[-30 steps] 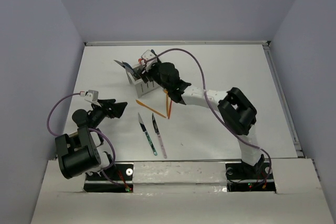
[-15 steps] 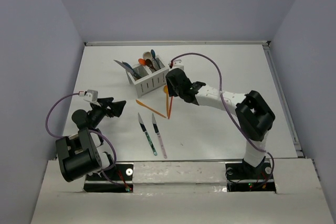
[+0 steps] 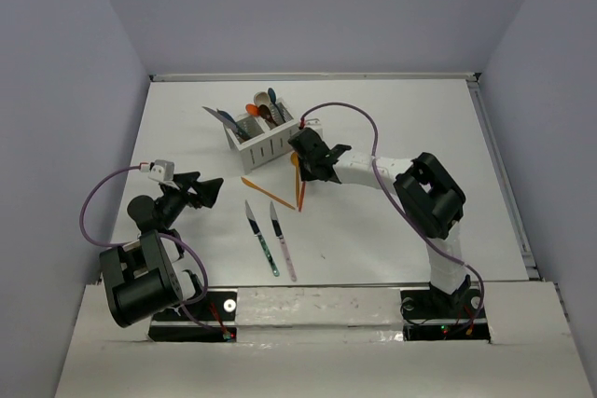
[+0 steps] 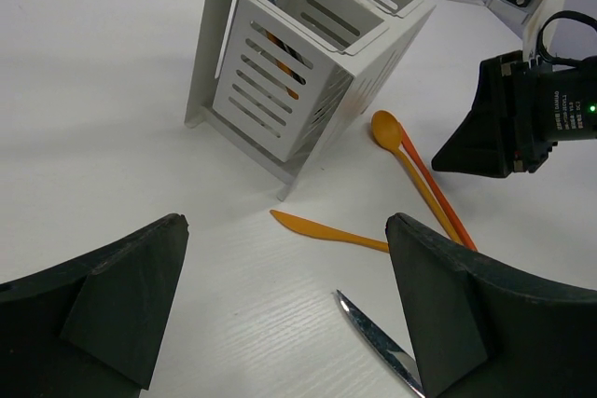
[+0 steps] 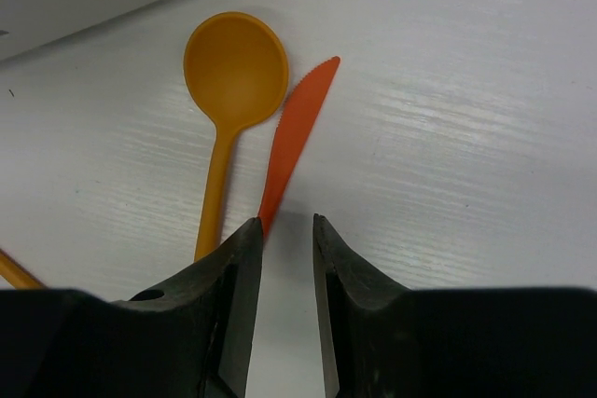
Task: Sort the eating utensils into containers
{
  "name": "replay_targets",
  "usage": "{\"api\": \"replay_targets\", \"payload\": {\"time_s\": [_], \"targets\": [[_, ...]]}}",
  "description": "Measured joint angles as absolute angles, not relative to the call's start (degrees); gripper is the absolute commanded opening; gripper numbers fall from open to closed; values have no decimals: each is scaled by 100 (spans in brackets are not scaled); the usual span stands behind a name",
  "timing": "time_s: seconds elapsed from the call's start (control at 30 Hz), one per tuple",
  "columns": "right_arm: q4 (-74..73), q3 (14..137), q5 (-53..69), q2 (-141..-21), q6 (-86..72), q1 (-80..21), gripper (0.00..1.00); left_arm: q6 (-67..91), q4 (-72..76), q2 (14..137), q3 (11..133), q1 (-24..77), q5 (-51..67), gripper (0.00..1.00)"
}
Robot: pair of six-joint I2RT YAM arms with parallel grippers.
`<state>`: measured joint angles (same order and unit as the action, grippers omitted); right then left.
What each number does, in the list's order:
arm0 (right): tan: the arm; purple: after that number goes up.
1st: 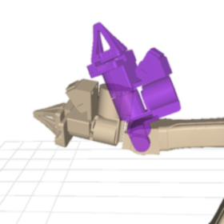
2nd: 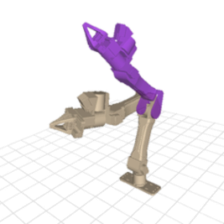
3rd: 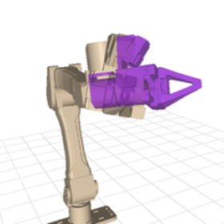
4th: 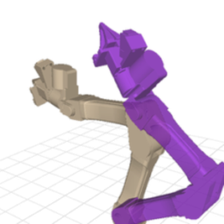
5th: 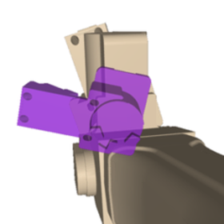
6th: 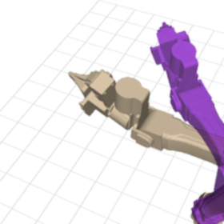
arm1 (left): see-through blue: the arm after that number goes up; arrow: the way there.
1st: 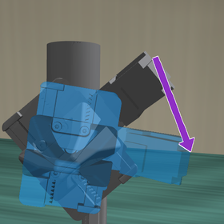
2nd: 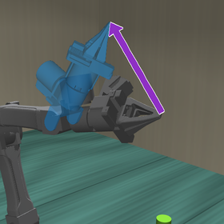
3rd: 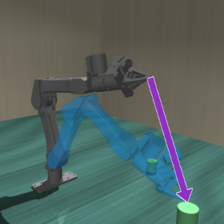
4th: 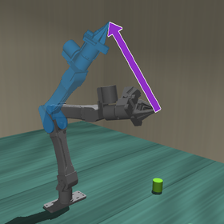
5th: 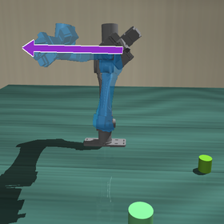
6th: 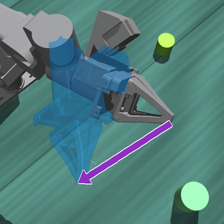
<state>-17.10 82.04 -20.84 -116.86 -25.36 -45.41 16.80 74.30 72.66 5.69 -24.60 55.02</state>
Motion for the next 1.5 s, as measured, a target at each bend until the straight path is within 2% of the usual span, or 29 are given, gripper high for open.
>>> {"api": "replay_targets", "payload": {"time_s": [0.73, 1.1, 1.27, 1.37, 1.5], "targets": [[-1767, 8228, -1870, -11850, -2637, -4622, 38, 1656, 7430, 7266, 569, -2462, 5435, 99], [-2084, 8381, -2150, -11928, -2705, -4663, 31, 1643, 7430, 7266, 569, -2462, 5398, 99], [-2171, 8042, -2287, -11701, -2814, -4698, 30, 1638, 7430, 7266, 569, -2462, 5393, 99], [-2206, 7684, -2377, -11443, -2834, -4698, 26, 1636, 7430, 7266, 569, -2462, 5389, 99], [-2324, 7288, -2443, -11137, -2746, -4698, 13, 1636, 7430, 7266, 569, -2460, 5371, 99]]}}
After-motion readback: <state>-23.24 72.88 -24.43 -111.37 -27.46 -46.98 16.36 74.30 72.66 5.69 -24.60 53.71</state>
